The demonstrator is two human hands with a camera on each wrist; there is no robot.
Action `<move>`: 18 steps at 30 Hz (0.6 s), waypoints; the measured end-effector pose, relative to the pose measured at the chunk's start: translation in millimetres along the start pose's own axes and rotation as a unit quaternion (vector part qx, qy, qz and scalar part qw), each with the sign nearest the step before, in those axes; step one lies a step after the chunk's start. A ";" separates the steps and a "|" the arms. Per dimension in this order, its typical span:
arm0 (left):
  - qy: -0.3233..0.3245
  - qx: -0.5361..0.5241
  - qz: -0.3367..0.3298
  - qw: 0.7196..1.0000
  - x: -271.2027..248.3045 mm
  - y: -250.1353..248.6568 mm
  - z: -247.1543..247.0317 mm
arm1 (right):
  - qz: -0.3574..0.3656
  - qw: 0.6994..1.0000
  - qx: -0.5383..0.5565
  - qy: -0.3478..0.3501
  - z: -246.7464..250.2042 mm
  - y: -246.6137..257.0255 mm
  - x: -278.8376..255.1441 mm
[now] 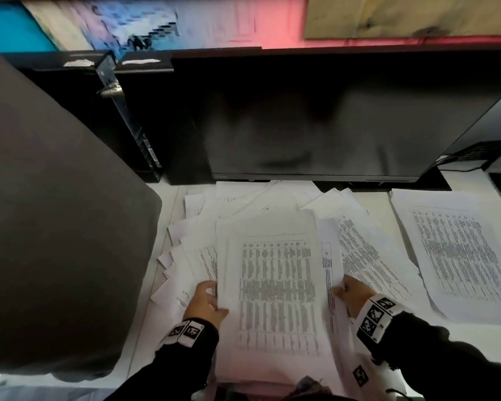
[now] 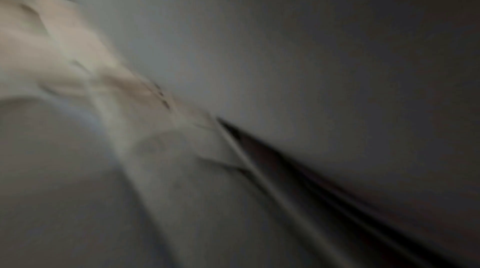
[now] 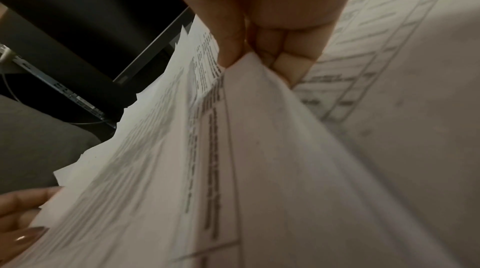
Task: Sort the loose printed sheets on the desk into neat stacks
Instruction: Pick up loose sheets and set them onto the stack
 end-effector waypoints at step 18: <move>-0.117 -0.066 0.026 0.991 0.2 17.6 34.0 | -0.112 0.993 0.012 -0.026 21.7 -26.9 -5.7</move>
Point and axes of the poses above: each hand's wrist, its own x-axis towards the middle knuckle, its own z-axis out of the back of the hand, y = z × x, the point moved 4 cm from there along x, towards the middle knuckle, and after that the axes turned 7 degrees about y, right-handed, at the moved point
